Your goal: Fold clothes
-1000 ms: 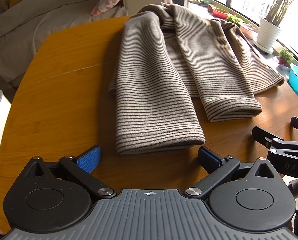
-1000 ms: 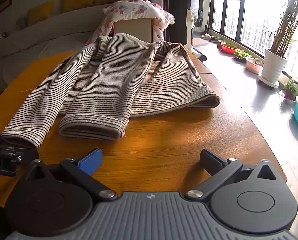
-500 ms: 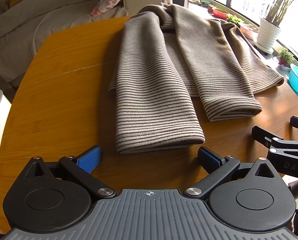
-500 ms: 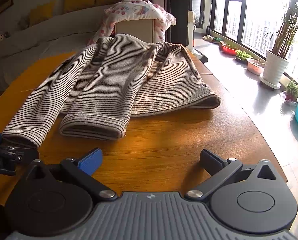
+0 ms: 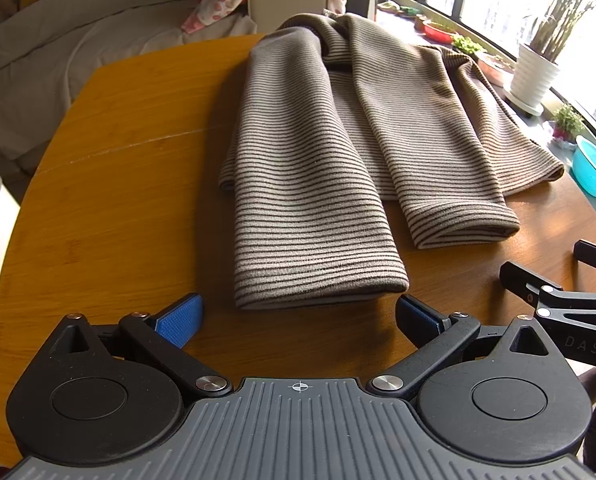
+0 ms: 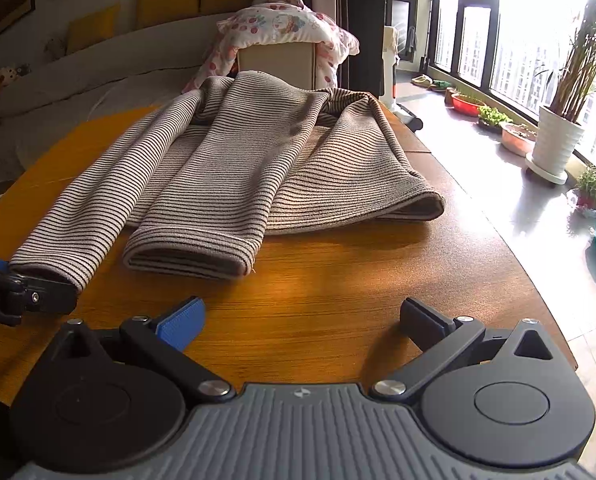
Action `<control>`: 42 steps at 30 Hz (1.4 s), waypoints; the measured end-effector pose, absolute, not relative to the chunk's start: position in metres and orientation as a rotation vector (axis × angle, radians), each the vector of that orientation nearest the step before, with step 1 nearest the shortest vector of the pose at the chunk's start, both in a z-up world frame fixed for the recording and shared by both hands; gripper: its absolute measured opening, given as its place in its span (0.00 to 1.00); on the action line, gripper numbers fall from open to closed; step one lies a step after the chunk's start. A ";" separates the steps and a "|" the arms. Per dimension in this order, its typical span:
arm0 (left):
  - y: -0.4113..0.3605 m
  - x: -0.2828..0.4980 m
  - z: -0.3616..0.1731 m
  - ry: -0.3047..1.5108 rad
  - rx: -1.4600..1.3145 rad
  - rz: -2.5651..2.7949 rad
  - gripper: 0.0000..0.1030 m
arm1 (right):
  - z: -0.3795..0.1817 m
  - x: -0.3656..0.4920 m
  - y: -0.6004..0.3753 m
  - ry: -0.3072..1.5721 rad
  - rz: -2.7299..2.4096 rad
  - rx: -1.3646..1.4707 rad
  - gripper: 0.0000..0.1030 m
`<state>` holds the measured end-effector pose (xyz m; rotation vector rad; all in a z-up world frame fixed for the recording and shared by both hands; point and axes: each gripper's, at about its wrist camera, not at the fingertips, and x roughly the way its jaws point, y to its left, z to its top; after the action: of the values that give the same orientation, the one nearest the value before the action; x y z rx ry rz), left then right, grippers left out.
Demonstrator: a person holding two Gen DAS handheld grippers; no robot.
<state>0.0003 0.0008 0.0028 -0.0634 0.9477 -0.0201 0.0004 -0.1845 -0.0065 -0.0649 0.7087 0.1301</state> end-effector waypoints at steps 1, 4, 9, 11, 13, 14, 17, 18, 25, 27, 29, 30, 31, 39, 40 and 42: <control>0.004 0.001 0.007 0.931 -0.077 -0.030 1.00 | -0.007 0.001 -0.186 0.719 0.142 -0.056 1.00; 0.012 0.003 0.023 0.860 -0.089 -0.058 1.00 | -0.002 0.005 -0.194 0.716 0.186 0.000 1.00; 0.019 0.025 0.049 0.766 -0.108 -0.120 1.00 | 0.020 0.025 -0.205 0.645 0.233 0.067 1.00; 0.017 0.043 0.051 0.761 -0.128 -0.158 1.00 | 0.028 0.039 -0.204 0.624 0.229 0.052 1.00; 0.015 0.061 0.052 0.759 -0.147 -0.197 1.00 | 0.034 0.056 -0.202 0.589 0.230 0.057 1.00; 0.014 0.071 0.050 0.762 -0.159 -0.219 1.00 | 0.036 0.065 -0.202 0.579 0.233 0.070 1.00; 0.009 0.102 0.039 0.787 -0.194 -0.275 1.00 | 0.036 0.097 -0.203 0.562 0.242 0.127 1.00; 0.008 0.112 0.035 0.798 -0.202 -0.282 1.00 | 0.033 0.110 -0.204 0.568 0.236 0.154 1.00; 0.032 0.155 0.019 0.811 -0.192 -0.200 1.00 | 0.004 0.173 -0.215 0.715 0.231 0.331 1.00; 0.044 0.163 0.016 0.828 -0.200 -0.158 1.00 | -0.004 0.179 -0.217 0.739 0.232 0.362 1.00; 0.057 0.171 0.011 0.876 -0.221 -0.148 0.96 | -0.005 0.177 -0.213 0.736 0.239 0.341 1.00; 0.064 0.176 0.008 0.902 -0.232 -0.146 0.87 | -0.006 0.175 -0.211 0.738 0.241 0.334 1.00; 0.067 0.176 0.007 0.912 -0.247 -0.158 0.83 | -0.007 0.173 -0.210 0.733 0.240 0.326 1.00; 0.074 0.172 0.003 0.934 -0.380 -0.260 0.75 | 0.003 0.174 -0.189 0.760 0.288 0.210 1.00; 0.072 0.172 0.003 0.934 -0.351 -0.253 0.66 | 0.007 0.173 -0.185 0.746 0.310 0.204 1.00; 0.068 0.171 0.004 0.933 -0.297 -0.243 0.56 | 0.011 0.170 -0.175 0.724 0.324 0.154 1.00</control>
<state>0.1715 0.0684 0.0036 -0.2970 0.9331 -0.2431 0.1697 -0.1753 0.0109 0.1542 0.7237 0.3244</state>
